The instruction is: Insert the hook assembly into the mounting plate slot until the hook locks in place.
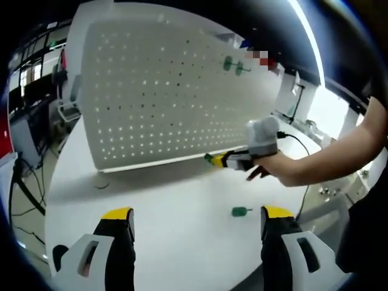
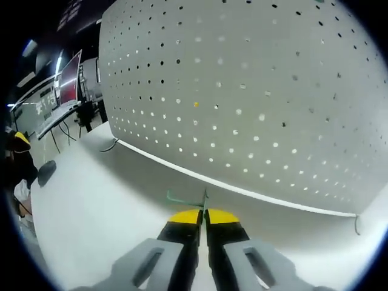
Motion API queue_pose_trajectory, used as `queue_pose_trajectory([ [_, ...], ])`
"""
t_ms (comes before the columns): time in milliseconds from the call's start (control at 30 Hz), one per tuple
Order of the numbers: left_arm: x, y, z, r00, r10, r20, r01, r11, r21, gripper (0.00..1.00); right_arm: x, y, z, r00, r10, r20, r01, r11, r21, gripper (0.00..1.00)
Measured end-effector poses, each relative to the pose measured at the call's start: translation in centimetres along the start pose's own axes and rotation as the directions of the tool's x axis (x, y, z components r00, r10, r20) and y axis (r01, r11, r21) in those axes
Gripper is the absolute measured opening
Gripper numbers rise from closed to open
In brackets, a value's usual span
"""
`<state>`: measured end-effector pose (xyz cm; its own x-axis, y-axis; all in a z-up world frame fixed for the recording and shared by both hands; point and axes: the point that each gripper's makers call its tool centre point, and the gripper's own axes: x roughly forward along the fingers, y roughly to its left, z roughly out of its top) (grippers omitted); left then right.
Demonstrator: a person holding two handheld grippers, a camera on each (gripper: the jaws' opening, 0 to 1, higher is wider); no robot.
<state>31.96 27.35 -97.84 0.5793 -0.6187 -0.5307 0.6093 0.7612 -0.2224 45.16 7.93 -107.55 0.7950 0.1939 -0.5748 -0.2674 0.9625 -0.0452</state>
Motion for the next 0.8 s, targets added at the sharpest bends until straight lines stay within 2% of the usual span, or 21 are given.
queue_pose_trajectory([
  [333, -1.4, -0.4, 0.9, 0.999, 0.019, 0.025, -0.019, 1.000, 0.018, 0.87, -2.1, 0.1, 1.9, 0.999, 0.003, 0.053, -0.004, 1.000, 0.010, 0.00],
  [800, -2.7, -1.7, 2.2, 0.997, 0.032, 0.066, -0.034, 0.999, 0.035, 0.87, -5.5, 0.3, 3.4, 0.994, 0.021, 0.109, -0.025, 0.999, 0.036, 0.00],
])
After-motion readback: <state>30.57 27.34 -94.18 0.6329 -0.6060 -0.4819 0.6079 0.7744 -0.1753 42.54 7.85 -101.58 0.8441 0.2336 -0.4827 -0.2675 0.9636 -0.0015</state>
